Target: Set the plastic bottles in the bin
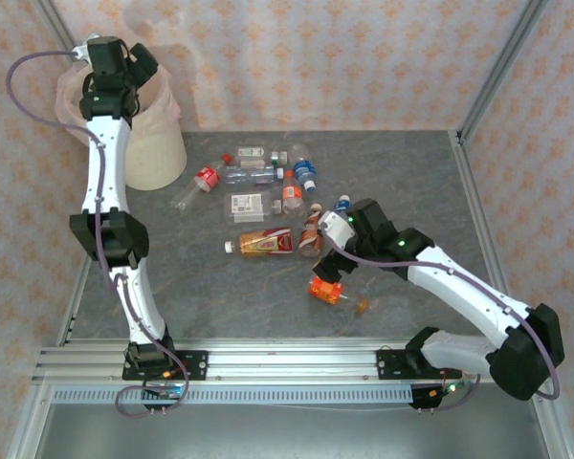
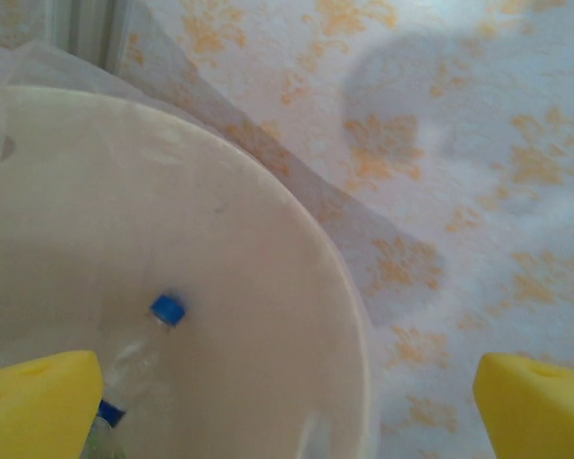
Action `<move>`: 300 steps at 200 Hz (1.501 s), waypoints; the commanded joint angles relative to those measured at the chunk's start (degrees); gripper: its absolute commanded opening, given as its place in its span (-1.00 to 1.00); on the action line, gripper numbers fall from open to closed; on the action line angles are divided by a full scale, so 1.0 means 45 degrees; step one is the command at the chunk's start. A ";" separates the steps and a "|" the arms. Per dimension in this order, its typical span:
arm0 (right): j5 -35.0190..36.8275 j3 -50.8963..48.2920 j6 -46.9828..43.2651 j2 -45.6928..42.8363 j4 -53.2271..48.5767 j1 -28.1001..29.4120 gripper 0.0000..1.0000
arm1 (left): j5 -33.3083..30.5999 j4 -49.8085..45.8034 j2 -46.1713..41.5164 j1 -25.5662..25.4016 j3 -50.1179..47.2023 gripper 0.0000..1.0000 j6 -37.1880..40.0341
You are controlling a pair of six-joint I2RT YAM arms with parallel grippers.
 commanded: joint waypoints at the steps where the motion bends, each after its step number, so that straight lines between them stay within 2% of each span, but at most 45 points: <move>1: 0.0828 0.0405 -0.1093 0.0655 -0.1415 0.0406 1.00 | 0.1081 0.1137 -0.2372 -0.0219 -0.1729 1.00 0.0313; 32: 0.1365 0.0649 -0.1441 0.1823 -0.1840 0.1140 0.95 | 0.1024 0.2343 -0.5310 -0.1080 -0.5519 1.00 0.0410; 62: 0.1648 0.1047 -0.1231 0.2998 -0.1812 0.1740 0.96 | 0.1232 0.3664 -0.8227 -0.2195 -0.9379 1.00 -0.0077; 70: 0.1615 0.1114 -0.1104 0.3286 -0.1776 0.1902 0.96 | 0.1249 0.3928 -0.8920 -0.2548 -1.0335 1.00 -0.0653; 100: 0.1393 0.1219 -0.1141 0.4256 -0.1718 0.2546 0.91 | 0.1524 0.4463 -1.0826 -0.3599 -1.3304 1.00 -0.1876; 124: 0.1545 0.1367 -0.1231 0.4958 -0.1736 0.2670 0.80 | 0.1436 0.4099 -1.1900 -0.3803 -1.5029 1.00 -0.2590; 167: 0.2861 0.1192 -0.0985 0.5681 -0.0854 0.2731 0.62 | -0.0007 0.1564 -1.2922 -0.3800 -1.5674 1.00 -0.1956; 187: 0.3050 0.1176 -0.0761 0.5998 -0.0300 0.2732 0.45 | -0.0365 0.1349 -1.3041 -0.3808 -1.5945 1.00 -0.2082; 214: 0.2593 0.1171 -0.0646 0.6432 -0.0105 0.2716 0.24 | 0.0116 0.2509 -1.2943 -0.3807 -1.6806 1.00 -0.2833; 243: 0.2824 0.1268 -0.0760 0.6362 -0.0379 0.2732 0.05 | 0.0598 0.2456 -1.2330 -0.3806 -1.6555 1.00 -0.2809; 282: 0.3385 0.1192 -0.0526 0.5063 0.0439 0.2728 -0.19 | 0.0905 0.2985 -1.2205 -0.3800 -1.6616 1.00 -0.2904; 300: 0.3574 0.1148 -0.0368 0.4195 0.1201 0.2713 -0.24 | 0.1296 0.3296 -1.2177 -0.3799 -1.6670 1.00 -0.2819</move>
